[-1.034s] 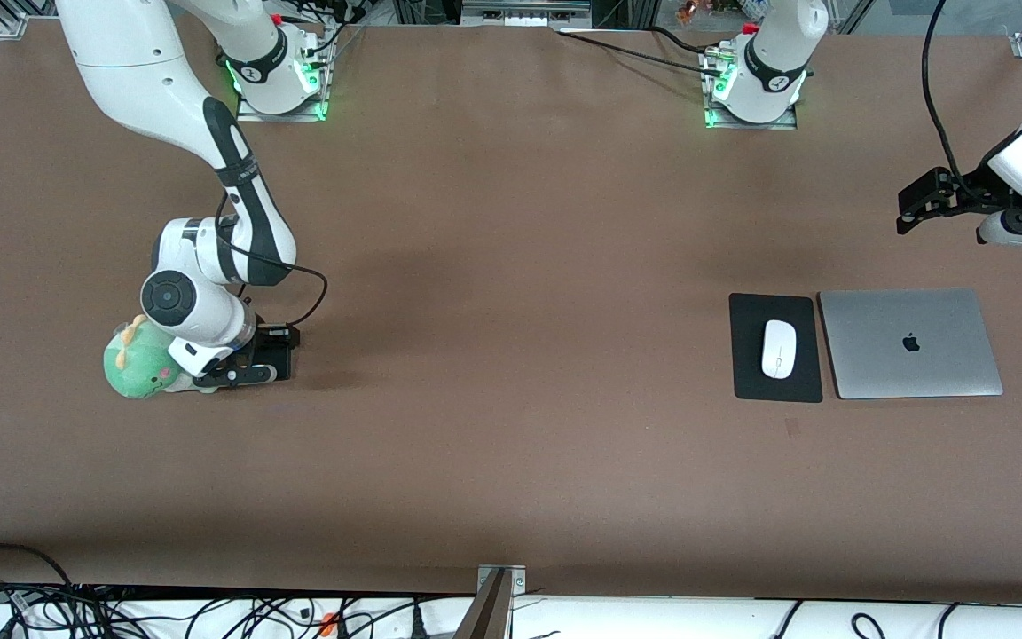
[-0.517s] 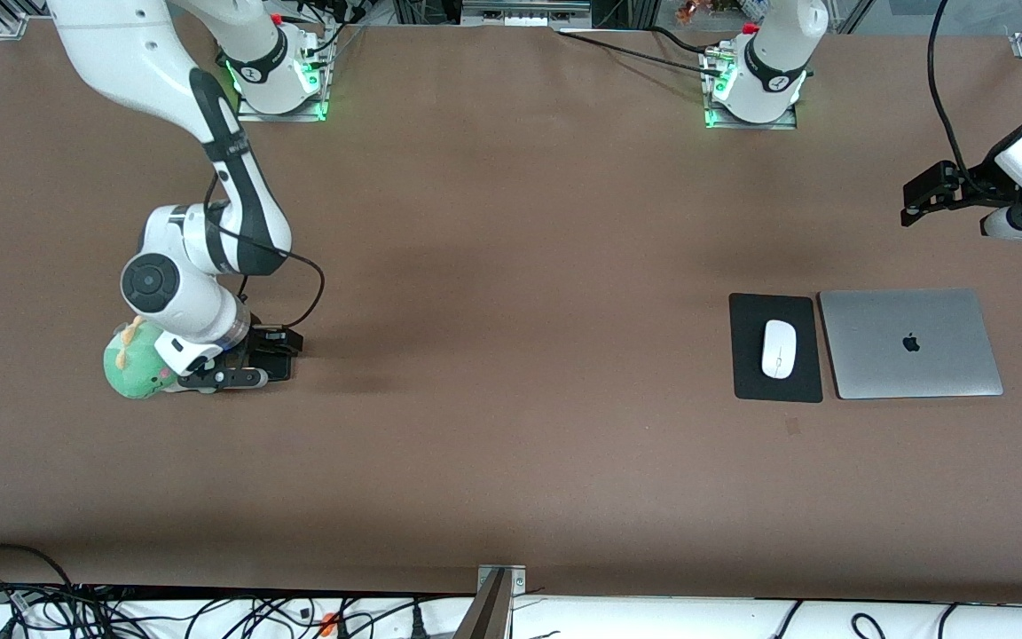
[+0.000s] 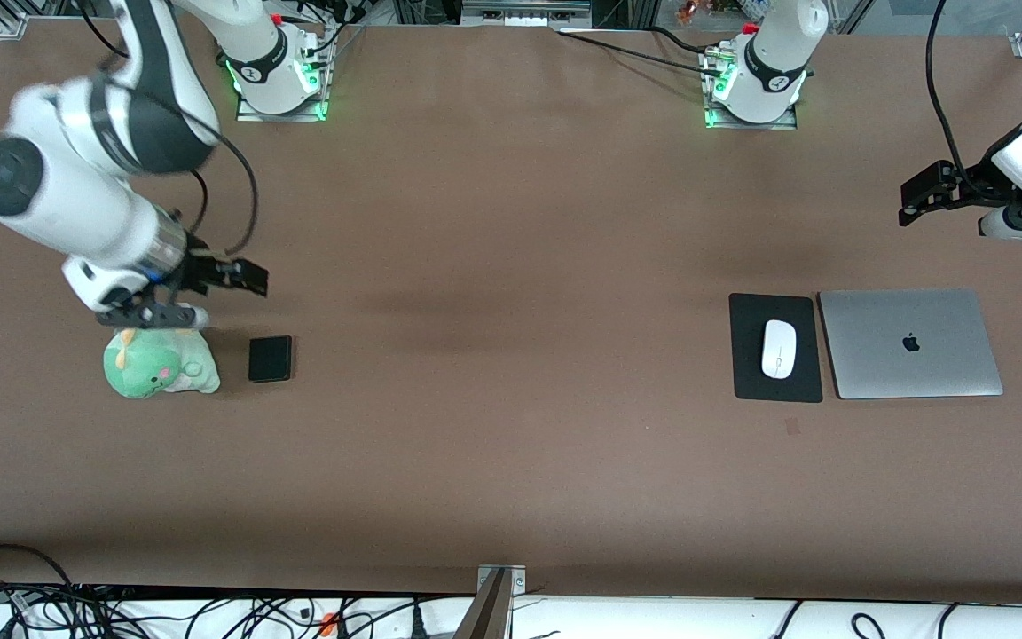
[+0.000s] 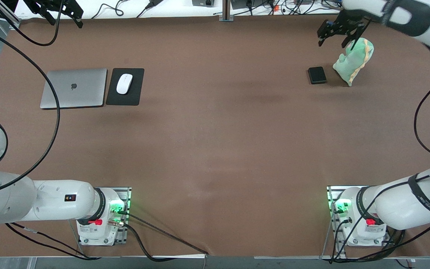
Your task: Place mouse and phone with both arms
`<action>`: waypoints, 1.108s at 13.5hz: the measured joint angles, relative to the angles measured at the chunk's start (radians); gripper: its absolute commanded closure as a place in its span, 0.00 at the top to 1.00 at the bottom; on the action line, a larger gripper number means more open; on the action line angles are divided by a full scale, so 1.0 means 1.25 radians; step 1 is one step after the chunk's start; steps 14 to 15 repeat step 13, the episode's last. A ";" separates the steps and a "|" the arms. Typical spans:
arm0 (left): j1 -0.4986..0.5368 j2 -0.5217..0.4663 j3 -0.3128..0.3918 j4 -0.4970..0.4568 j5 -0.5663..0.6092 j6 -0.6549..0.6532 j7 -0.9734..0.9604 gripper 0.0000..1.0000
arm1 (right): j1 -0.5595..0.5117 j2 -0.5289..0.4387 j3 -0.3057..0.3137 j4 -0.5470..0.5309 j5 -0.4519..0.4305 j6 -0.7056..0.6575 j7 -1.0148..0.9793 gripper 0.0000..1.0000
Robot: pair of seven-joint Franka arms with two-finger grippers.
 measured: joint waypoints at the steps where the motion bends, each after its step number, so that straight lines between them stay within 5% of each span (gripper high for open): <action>1: 0.000 0.000 -0.001 0.002 0.000 -0.007 0.000 1.00 | 0.000 -0.046 -0.001 0.004 -0.016 -0.045 0.002 1.00; 5: -0.001 -0.001 -0.004 0.014 0.000 -0.027 0.000 1.00 | -0.002 -0.160 -0.009 0.001 -0.049 -0.154 0.004 1.00; 15: -0.013 0.000 -0.008 0.024 0.000 -0.030 -0.001 1.00 | -0.009 -0.151 -0.023 0.038 -0.062 -0.171 0.003 1.00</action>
